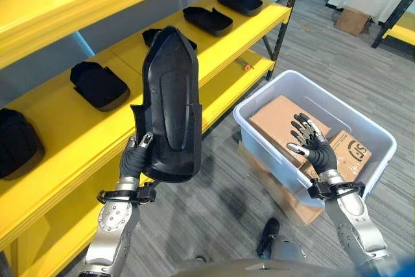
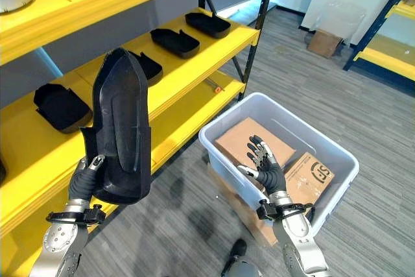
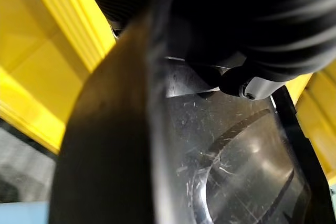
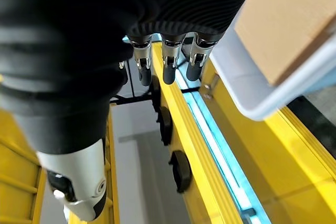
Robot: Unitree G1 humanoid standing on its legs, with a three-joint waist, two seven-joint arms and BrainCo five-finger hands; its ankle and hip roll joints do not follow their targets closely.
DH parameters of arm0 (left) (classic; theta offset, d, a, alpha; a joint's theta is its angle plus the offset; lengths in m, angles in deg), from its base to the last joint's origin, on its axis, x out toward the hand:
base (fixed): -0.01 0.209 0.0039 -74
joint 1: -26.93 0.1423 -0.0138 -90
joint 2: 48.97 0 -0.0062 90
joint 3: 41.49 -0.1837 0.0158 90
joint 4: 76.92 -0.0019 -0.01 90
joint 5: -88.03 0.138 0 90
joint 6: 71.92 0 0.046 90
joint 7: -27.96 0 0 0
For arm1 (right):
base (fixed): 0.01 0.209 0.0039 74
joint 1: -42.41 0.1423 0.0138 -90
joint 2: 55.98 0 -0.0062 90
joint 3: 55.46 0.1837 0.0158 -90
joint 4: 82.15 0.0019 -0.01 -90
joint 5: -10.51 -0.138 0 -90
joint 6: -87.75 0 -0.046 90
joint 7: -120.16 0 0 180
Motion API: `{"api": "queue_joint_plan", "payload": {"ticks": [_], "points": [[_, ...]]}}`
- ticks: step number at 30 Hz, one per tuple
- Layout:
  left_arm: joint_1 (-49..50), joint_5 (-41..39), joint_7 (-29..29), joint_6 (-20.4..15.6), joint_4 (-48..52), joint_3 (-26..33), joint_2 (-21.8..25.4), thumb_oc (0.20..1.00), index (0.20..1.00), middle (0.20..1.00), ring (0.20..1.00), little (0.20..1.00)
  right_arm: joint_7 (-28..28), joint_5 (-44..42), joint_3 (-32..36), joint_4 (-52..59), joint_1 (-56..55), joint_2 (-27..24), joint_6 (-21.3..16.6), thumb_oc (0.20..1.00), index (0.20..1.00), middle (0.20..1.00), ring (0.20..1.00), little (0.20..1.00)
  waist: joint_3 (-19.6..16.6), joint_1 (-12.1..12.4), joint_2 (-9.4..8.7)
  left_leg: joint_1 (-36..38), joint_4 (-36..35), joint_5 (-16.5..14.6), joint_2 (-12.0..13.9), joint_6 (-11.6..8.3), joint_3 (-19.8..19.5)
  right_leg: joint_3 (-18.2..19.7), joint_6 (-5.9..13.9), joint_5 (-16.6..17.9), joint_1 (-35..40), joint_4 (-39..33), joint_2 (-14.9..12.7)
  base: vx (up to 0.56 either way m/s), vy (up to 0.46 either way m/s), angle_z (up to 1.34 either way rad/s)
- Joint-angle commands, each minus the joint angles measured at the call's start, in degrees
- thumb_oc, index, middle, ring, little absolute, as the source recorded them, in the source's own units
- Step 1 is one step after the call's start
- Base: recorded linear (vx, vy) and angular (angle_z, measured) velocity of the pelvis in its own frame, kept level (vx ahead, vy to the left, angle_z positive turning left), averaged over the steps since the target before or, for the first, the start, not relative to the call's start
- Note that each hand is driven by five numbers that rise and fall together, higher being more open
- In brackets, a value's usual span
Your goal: Move parts from the plastic box to the shelf.
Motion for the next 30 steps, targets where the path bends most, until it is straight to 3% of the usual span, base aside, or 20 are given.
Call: {"api": "queue_joint_plan", "payload": {"ticks": [1,7,10,11,13,14,15,16,17,20,21,28,30], "points": [[-2.36,1.14,-0.92,-3.99,4.25,3.63,1.49,0.200,0.200,0.200,0.200,0.200,-0.47,-0.84,-0.30,0.98,2.05,0.50,-1.60,1.000,1.000,1.000,1.000,1.000,-2.90,0.16,-1.09,-0.82,-7.56,5.75,-0.71,1.69,-2.39,-0.60,11.84,3.91,7.91,0.17,-8.20,-0.01,0.197,0.02],[-1.52,3.07,-0.28,-3.86,3.63,5.42,1.92,0.200,0.200,0.200,0.200,0.200,-0.78,-0.26,-1.38,0.03,2.60,1.89,-0.90,1.000,1.000,1.000,1.000,1.000,-3.23,1.61,-2.92,-0.93,-6.80,4.55,-4.39,3.48,-4.18,-0.71,13.53,8.37,9.71,-1.71,-11.38,0.00,0.153,0.13],[-1.52,3.56,-0.08,-3.78,3.03,5.85,2.31,0.200,0.200,0.200,0.200,0.200,-0.81,0.09,-1.57,-0.24,2.29,2.52,-0.66,1.000,1.000,1.000,1.000,1.000,-2.89,1.77,-3.38,-1.37,-5.87,4.07,-5.88,4.45,-5.40,1.42,13.70,9.52,9.36,-0.44,-12.69,0.01,0.180,0.23],[-1.96,3.56,0.19,-3.77,2.65,5.69,2.71,0.200,0.200,0.200,0.200,0.200,-0.63,0.25,-1.88,-0.37,2.05,2.92,-0.55,1.000,1.000,1.000,1.000,1.000,-2.66,1.22,-3.24,-1.31,-6.05,4.50,-6.59,5.29,-6.54,5.32,13.14,9.31,8.25,2.23,-12.83,0.03,0.186,0.37],[-2.66,3.48,0.27,-3.86,1.82,4.81,3.07,0.200,0.200,0.200,0.200,0.200,-0.73,-0.14,-1.96,-0.59,1.32,3.30,-0.44,1.000,1.000,1.000,1.000,1.000,-2.34,0.26,-2.82,-0.86,-6.26,4.60,-6.78,5.78,-8.02,13.12,11.95,8.01,6.37,4.55,-10.28,0.05,0.190,0.39],[-3.07,3.32,0.14,-3.90,1.52,4.22,3.25,0.200,0.200,0.200,0.200,0.200,-0.84,-0.39,-2.04,-0.42,0.97,3.14,-0.38,1.000,1.000,1.000,1.000,1.000,-2.05,-0.69,-2.39,-0.52,-6.22,4.55,-6.67,5.96,-9.16,17.85,11.21,6.73,5.42,5.46,-7.70,0.07,0.196,0.64],[-3.85,2.81,-0.03,-4.01,0.53,2.84,3.22,0.200,0.200,0.200,0.200,0.200,-1.45,-1.18,-2.14,0.06,0.34,2.64,-0.08,1.000,1.000,1.000,1.000,1.000,-1.68,-2.79,-1.84,-0.32,-5.99,5.07,-6.61,6.48,-11.38,26.88,9.18,2.27,2.98,7.56,0.11,0.05,0.144,0.70],[-3.89,2.80,-0.03,-4.03,0.50,2.84,3.21,0.200,0.200,0.200,0.200,0.200,-1.46,-1.20,-2.12,0.08,0.35,2.62,-0.07,1.000,1.000,1.000,1.000,1.000,-1.82,-2.71,-1.87,-0.56,-6.01,5.23,-6.63,6.45,-11.28,27.01,9.13,2.42,2.67,7.57,0.11,0.04,0.198,0.71],[-4.20,2.92,-0.36,-3.68,0.31,1.95,3.40,0.200,0.200,0.200,0.200,0.200,-2.49,-1.87,-2.10,0.54,0.01,1.79,0.15,1.000,1.000,1.000,1.000,1.000,-1.32,-4.04,-1.89,-0.67,-5.83,6.04,-6.83,7.07,-12.76,30.42,7.52,-1.81,1.25,9.34,7.32,0.01,0.125,0.67],[-3.85,2.50,-0.63,-3.24,0.27,1.61,3.06,0.200,0.200,0.200,0.200,0.200,-3.15,-2.77,-1.96,0.33,-0.66,0.75,0.02,1.000,1.000,1.000,1.000,1.000,-1.53,-4.76,-2.33,-1.40,-6.07,7.07,-7.87,7.45,-14.27,30.36,5.28,-6.00,0.89,10.43,14.45,0.03,0.053,0.53],[-3.51,1.66,-0.88,-3.61,0.51,1.57,2.81,0.200,0.200,0.200,0.200,0.200,-3.53,-3.50,-2.40,0.51,-0.63,0.38,-0.45,1.000,1.000,1.000,1.000,1.000,-2.02,-4.85,-2.84,-2.45,-5.41,7.39,-8.61,7.04,-15.60,32.13,4.39,-7.34,3.10,7.51,16.77,0.01,-0.041,0.46],[-1.38,-1.30,-1.61,-3.85,1.97,1.97,1.42,0.200,0.200,0.200,0.200,0.200,-3.47,-3.50,-3.32,0.30,0.77,-0.43,-0.47,1.000,1.000,1.000,1.000,1.000,-4.11,-2.28,-2.05,-4.49,-4.53,7.63,-8.46,6.12,-14.39,32.57,4.14,-4.92,8.71,-4.20,15.06,0.00,-0.072,0.09],[-1.68,-2.14,-2.21,-3.68,2.22,1.25,1.50,0.200,0.200,0.200,0.200,0.200,-3.20,-4.20,-3.20,-0.03,0.76,-0.58,-0.69,1.000,1.000,1.000,1.000,1.000,-3.37,-2.12,-1.98,-6.04,0.35,6.29,-8.95,5.40,-14.36,31.93,3.45,-5.37,9.56,-3.92,14.65,-0.04,-0.074,0.10]]}}
